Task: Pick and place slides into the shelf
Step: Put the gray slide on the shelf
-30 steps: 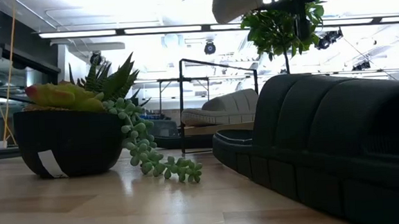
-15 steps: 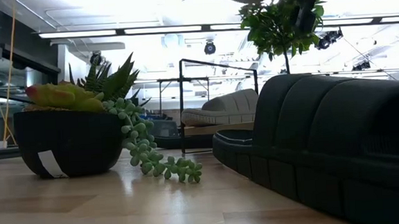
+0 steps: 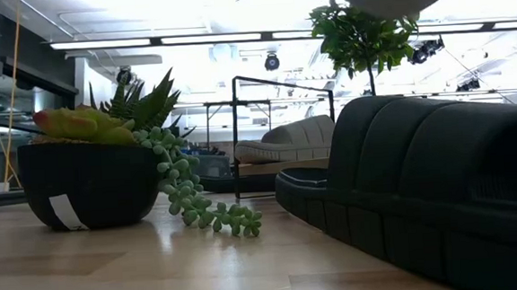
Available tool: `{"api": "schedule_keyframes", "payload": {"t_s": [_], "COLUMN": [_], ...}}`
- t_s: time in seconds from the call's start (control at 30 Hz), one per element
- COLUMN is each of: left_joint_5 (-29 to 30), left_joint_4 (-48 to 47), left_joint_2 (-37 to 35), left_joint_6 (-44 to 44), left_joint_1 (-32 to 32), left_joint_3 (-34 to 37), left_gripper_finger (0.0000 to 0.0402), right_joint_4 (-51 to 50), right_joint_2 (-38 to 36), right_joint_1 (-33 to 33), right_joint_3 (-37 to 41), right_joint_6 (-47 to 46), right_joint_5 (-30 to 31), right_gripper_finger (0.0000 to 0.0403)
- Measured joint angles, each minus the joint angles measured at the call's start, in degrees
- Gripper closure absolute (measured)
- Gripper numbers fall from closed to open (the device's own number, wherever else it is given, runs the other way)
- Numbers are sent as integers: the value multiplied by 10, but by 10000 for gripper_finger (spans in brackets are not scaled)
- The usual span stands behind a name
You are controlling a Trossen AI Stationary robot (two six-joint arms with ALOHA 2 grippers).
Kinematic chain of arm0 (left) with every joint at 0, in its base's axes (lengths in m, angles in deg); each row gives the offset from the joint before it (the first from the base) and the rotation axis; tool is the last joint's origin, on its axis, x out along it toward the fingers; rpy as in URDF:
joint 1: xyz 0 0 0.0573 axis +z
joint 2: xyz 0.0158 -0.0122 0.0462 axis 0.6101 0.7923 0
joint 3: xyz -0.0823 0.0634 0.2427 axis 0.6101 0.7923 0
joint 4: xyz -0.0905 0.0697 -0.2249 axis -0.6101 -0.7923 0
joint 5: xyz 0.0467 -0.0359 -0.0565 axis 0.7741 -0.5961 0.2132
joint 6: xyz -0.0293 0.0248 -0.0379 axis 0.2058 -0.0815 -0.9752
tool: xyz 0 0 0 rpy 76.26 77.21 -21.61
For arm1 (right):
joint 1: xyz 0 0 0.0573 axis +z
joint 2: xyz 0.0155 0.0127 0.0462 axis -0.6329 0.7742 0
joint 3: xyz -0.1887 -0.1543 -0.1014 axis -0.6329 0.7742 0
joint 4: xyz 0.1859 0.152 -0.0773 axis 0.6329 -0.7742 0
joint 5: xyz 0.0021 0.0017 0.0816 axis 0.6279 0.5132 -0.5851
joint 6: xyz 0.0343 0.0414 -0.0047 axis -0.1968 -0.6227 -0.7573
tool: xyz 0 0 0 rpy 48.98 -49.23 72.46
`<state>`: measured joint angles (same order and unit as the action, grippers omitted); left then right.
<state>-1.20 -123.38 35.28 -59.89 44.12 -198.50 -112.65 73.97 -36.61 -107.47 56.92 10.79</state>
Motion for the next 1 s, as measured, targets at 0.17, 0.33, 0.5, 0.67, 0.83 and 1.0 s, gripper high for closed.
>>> {"api": "schedule_keyframes", "payload": {"t_s": [0.17, 0.33, 0.5, 0.67, 0.83, 1.0], "left_joint_5": [-17, -18, -25, -47, -58, -60], "left_joint_4": [1, 5, 15, 24, 38, 32], "left_joint_2": [-1, 2, 14, 36, 48, 54], "left_joint_6": [-12, -26, -28, -32, -41, -45], "left_joint_1": [-1, -1, -1, -1, -1, 6], "left_joint_3": [0, 0, 0, 0, -1, 0], "left_gripper_finger": [224, 202, 180, 161, 144, 128], "right_joint_4": [-27, -35, -27, -18, -2, -2], "right_joint_2": [0, 5, 17, 35, 51, 66], "right_joint_1": [0, 0, 0, 0, 9, 26], "right_joint_3": [-21, -22, -22, -22, -22, -22], "right_joint_6": [21, 24, 35, 45, 55, 61], "right_joint_5": [21, 27, 26, 23, 7, 11], "right_gripper_finger": [361, 361, 361, 361, 361, 361]}}
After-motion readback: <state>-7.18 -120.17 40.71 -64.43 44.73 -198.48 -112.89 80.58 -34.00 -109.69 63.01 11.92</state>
